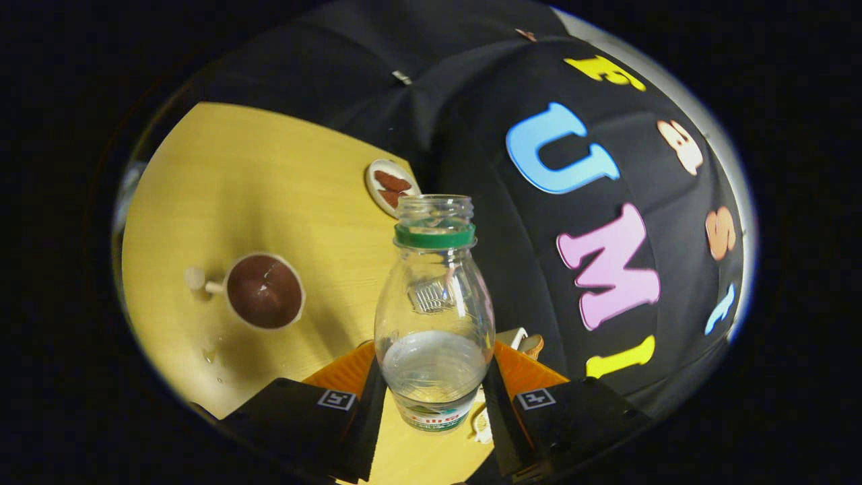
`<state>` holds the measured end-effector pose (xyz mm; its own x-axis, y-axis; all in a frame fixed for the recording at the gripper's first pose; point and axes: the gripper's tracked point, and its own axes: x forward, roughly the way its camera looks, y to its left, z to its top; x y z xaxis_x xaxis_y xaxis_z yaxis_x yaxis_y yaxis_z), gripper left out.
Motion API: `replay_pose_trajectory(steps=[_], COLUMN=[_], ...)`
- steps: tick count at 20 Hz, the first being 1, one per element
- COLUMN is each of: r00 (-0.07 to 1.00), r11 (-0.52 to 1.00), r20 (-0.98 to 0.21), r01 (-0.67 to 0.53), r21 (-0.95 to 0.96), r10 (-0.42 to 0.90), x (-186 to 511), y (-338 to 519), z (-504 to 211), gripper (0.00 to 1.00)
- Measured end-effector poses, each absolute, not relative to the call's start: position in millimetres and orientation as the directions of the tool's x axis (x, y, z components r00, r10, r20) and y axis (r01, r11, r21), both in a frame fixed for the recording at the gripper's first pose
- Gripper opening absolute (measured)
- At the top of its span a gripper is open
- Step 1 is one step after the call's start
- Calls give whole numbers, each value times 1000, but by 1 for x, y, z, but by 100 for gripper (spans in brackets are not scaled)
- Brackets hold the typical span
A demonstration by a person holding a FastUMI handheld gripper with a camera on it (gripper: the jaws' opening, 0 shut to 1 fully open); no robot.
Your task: Take the bottle from table, then pour the juice into the cup, finally place the bottle on the coaster
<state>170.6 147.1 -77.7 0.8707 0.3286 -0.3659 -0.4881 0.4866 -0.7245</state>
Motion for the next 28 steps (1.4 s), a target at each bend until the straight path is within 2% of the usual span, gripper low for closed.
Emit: replay_pose_trajectory(steps=[4,7,14,18,22,28], r00=[873,861,819,815,842,854], r11=[687,784,845,845,874,885], r20=[-353,-354,-283,-261,-242,-247], r01=[-484,-489,-533,-534,-480,-463], r21=[-542,-382,-54,6,69,38], r10=[336,364,498,517,482,458], x=[190,203,220,234,251,271], y=[130,124,135,144,138,133], z=[-69,-67,-77,-104,-132,-155], gripper=[71,71,71,71,71,72])
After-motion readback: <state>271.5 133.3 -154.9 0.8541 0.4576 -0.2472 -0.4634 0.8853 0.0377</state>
